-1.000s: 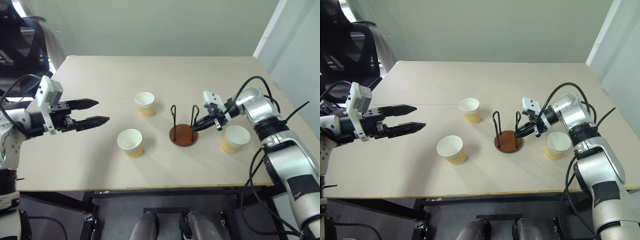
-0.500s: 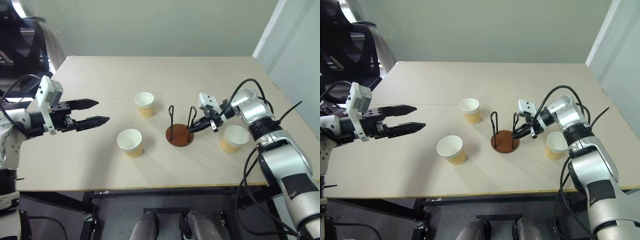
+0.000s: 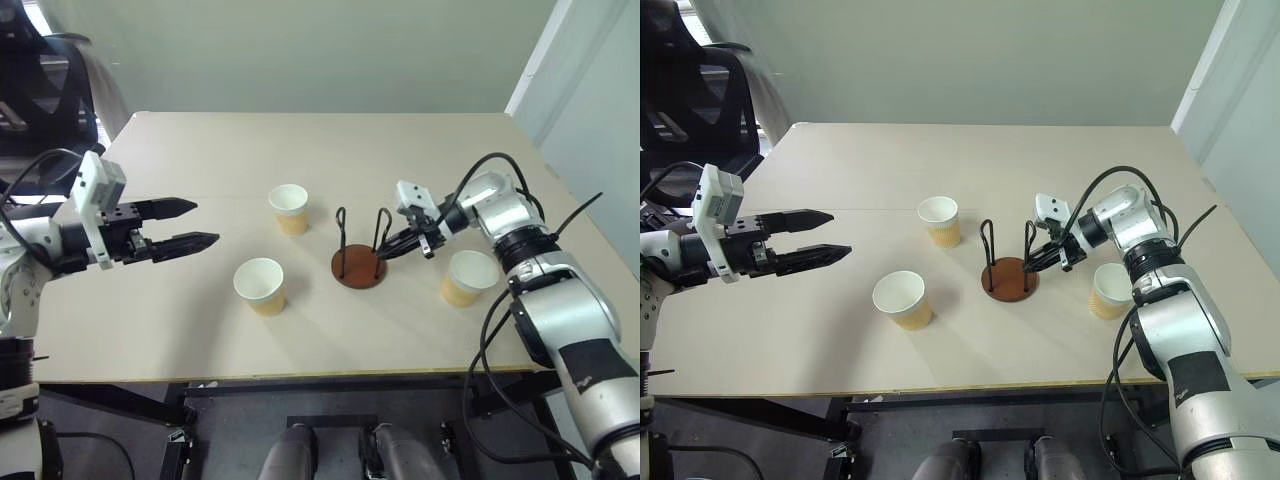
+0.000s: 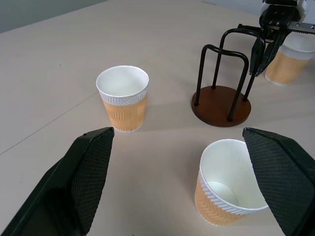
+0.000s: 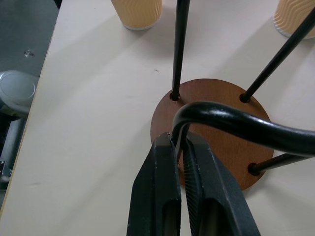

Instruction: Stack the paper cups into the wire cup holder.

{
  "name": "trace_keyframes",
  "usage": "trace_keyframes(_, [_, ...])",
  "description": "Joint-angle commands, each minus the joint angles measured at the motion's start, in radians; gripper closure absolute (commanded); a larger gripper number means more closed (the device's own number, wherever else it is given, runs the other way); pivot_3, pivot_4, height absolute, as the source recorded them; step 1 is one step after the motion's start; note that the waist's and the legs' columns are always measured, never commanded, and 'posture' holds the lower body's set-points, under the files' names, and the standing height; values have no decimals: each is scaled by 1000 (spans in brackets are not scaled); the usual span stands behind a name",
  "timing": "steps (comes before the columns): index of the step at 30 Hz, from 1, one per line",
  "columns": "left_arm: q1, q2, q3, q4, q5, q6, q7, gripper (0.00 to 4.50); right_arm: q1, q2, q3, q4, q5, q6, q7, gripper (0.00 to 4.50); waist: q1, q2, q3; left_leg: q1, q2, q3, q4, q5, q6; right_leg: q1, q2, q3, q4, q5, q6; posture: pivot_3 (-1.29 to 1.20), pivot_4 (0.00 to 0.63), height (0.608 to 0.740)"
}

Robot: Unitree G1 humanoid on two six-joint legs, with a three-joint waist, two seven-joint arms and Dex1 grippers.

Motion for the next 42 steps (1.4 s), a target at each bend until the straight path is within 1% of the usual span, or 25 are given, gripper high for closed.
trace_keyframes(1, [-22,15,17,-18,-10,-4,3,0,-37,0,-30,4,-11,-22,-5,4475,0,0,0,0,0,0,0,0,0,0,0,0,0,0,0,0,150,740])
trace_keyframes(11, [-20,13,18,-17,-9,-7,5,0,-67,11,-36,63,-63,-67,-45,4475,0,0,0,0,0,0,0,0,-1,0,0,0,0,0,0,0,150,740])
trace_keyframes(13, [-20,12,18,-16,-9,-7,5,0,-71,11,-38,71,-68,-71,-48,3969,0,0,0,0,0,0,0,0,-1,0,0,0,0,0,0,0,150,740])
trace_keyframes(14, [-21,12,17,-15,-9,-6,5,0,-72,10,-39,73,-70,-74,-48,3794,0,0,0,0,0,0,0,0,-1,0,0,0,0,0,0,0,150,740])
trace_keyframes(15, [-22,11,17,-14,-8,-7,5,0,-73,9,-40,75,-73,-77,-48,3476,0,0,0,0,0,0,0,0,-1,0,0,0,0,0,0,0,150,740])
trace_keyframes(19, [-32,7,10,-5,-4,-14,6,0,-78,-3,-45,79,-83,-87,-49,2095,0,0,0,0,0,0,0,-1,-1,0,0,0,0,0,0,0,150,740])
trace_keyframes(22, [-37,4,6,-2,-1,-17,5,0,-79,-8,-52,80,-89,-100,-68,947,0,0,0,0,0,0,0,-1,-1,0,0,0,0,0,0,0,150,740])
trace_keyframes(23, [-39,2,4,0,0,-19,5,0,-82,-12,-56,81,-90,-101,-77,646,0,0,0,0,0,0,0,-1,-1,0,0,0,0,0,0,0,150,740])
trace_keyframes(31, [-58,-8,-12,16,7,-29,3,0,-125,-64,-95,95,-89,-80,-93,646,1,0,0,0,0,0,0,-1,-1,0,0,0,0,0,0,0,150,740])
trace_keyframes(37, [-81,-19,-31,36,15,-43,-1,0,-146,-133,-124,56,-65,-7,-2,646,3,0,0,-1,0,0,0,-1,-1,0,0,0,0,0,0,0,150,740])
trace_keyframes(39, [-87,-20,-37,41,12,-46,-10,0,-139,-166,-109,9,-31,30,19,646,3,0,0,-1,0,0,0,-1,-1,0,0,0,0,0,0,0,150,740])
trace_keyframes(42, [-109,-27,-60,46,5,-47,-38,0,-102,-237,-50,-87,18,68,24,646,3,0,0,-1,0,0,0,-1,-1,-1,0,0,-1,0,0,0,150,740])
